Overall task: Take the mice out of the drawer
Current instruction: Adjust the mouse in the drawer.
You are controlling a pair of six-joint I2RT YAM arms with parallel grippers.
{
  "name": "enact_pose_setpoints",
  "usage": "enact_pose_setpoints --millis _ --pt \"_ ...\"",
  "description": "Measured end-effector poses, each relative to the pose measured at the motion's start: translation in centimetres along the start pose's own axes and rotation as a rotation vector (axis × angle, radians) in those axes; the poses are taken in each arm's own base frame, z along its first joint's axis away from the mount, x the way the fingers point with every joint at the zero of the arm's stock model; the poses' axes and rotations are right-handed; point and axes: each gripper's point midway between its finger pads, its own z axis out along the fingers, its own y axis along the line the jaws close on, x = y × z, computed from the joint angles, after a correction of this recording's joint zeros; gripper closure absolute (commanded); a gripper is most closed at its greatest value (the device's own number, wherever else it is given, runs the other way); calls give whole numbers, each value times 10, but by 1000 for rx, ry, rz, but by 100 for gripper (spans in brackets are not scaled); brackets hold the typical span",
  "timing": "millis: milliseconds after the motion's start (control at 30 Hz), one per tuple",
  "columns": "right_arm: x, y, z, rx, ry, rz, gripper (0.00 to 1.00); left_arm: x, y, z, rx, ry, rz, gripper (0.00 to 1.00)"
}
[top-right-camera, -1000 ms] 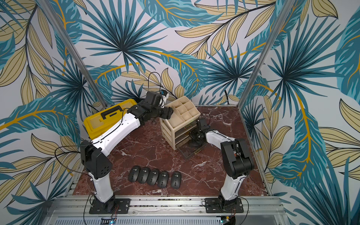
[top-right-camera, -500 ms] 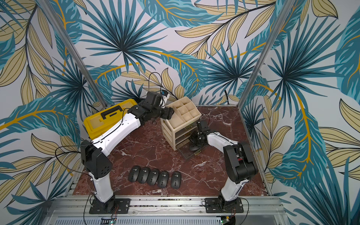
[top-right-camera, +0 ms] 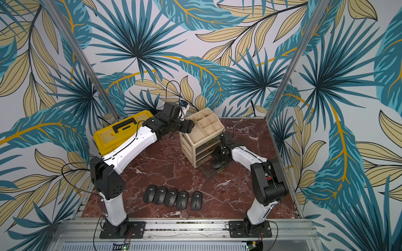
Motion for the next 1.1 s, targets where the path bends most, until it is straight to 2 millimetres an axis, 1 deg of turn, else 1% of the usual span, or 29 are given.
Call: enact_pose_setpoints --millis 100,400,633,767,867,900,1000,1100 --pt "0 -1 3 21 19 -26 100 0 0 0 0 0 0 23" --pt "10 -12 0 73 68 -100 100 0 0 0 0 0 0 23" --pt "12 -14 -11 87 68 -153 100 0 0 0 1 1 1 23" --pt "17 -9 -18 52 81 -159 100 0 0 0 1 1 3 23" --pt "18 4 -30 -20 64 -171 98 1 0 -1 -1 7 9 22" --pt "18 9 -37 -49 50 -179 98 1 0 -2 -1 8 12 21" --pt "15 25 -64 -130 -13 -206 91 1 -1 -3 0 14 26 19" --pt "15 30 -89 -175 -74 -221 89 2 -3 -7 3 22 44 19"
